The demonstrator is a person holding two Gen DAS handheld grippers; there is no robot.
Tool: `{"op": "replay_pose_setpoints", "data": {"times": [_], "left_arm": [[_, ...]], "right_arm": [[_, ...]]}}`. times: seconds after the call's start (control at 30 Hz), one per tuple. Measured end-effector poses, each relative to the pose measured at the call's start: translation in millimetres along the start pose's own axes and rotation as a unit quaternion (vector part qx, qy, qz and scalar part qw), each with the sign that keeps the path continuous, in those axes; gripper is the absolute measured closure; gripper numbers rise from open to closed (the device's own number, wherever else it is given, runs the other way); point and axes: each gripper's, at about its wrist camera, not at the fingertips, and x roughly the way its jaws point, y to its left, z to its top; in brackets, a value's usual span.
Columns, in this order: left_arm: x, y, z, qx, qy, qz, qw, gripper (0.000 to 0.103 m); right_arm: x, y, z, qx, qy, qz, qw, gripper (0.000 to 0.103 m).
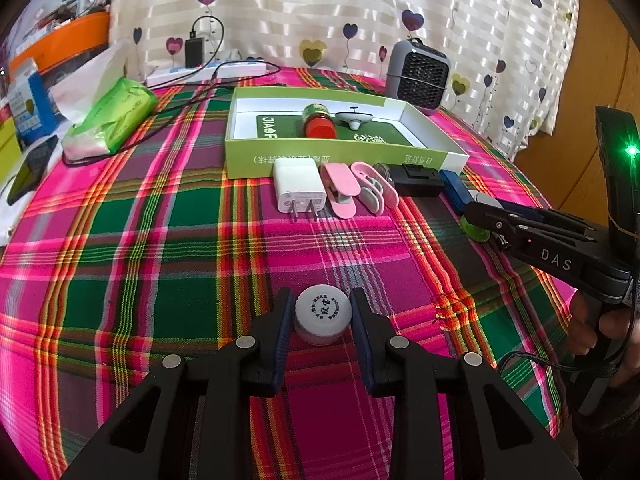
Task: Organize rigid objects
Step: 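Lift the white cap with the left tool while the right tool lifts the round stand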
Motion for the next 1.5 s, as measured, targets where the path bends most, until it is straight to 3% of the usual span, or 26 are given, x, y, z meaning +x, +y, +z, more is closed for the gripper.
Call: {"op": "replay_pose_setpoints", "data": {"times": [1.07,1.5], "left_arm": [[-1.9,0.2,3.0,-0.005,0.003,-0.002,1.0000,0.076],[-9.7,-3.5,23.9,0.005,-0.012,-0.004,0.9999,0.076]], "right_arm": [[-9.3,5.0,5.2,-0.002,-0.014,0.013,1.000,0.068],[-20.2,5.5,18.8,0.002,-0.031,0.020,0.999,0.068]]}}
